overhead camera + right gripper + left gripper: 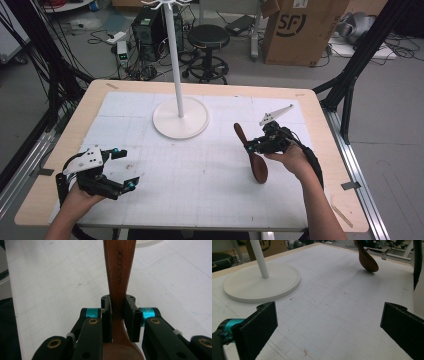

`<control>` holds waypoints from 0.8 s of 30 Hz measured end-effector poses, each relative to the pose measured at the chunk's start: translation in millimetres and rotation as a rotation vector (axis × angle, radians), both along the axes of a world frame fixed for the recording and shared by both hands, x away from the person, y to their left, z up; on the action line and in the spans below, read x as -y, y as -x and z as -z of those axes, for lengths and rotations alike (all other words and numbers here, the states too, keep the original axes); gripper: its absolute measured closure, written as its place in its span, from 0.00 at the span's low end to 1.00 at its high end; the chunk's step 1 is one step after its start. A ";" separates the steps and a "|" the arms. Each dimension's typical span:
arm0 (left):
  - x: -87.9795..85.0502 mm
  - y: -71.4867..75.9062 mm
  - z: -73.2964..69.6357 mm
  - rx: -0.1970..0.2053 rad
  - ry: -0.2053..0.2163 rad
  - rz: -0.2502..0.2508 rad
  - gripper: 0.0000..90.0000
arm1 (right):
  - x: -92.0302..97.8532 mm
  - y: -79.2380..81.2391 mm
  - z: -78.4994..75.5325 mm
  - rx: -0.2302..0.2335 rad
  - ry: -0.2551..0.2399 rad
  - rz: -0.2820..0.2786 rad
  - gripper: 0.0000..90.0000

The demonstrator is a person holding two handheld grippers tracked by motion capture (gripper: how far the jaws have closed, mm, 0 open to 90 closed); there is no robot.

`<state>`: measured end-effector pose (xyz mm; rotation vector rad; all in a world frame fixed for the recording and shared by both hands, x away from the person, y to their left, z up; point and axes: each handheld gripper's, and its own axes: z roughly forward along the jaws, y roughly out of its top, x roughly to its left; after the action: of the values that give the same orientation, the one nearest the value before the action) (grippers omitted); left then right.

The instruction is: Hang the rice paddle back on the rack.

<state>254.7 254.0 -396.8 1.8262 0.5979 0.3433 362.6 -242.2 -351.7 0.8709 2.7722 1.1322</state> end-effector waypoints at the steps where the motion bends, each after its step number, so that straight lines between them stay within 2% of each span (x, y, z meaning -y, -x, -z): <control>1: 0.0 0.1 0.0 0.000 0.000 0.000 0.02 | 0.1 -0.1 -0.5 0.002 -0.008 0.004 0.87; 4: 0.3 0.2 0.0 0.000 0.000 -0.001 0.02 | 1.5 -0.9 -2.1 0.006 -0.031 0.008 0.87; 8: 0.2 0.1 -0.1 0.001 0.001 0.000 0.02 | 3.5 -1.7 -4.6 0.002 -0.086 -0.004 0.87; 14: 0.5 -0.3 0.2 -0.001 0.000 -0.001 0.02 | 3.6 -2.4 -7.0 0.030 -0.106 -0.001 0.87; 24: 0.4 -0.9 0.5 -0.004 0.000 0.000 0.02 | 4.9 -2.2 -17.4 0.047 -0.148 0.002 0.87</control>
<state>255.7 253.5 -397.3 1.8271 0.6011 0.3398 364.8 -247.1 -334.4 0.8472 2.6776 1.3535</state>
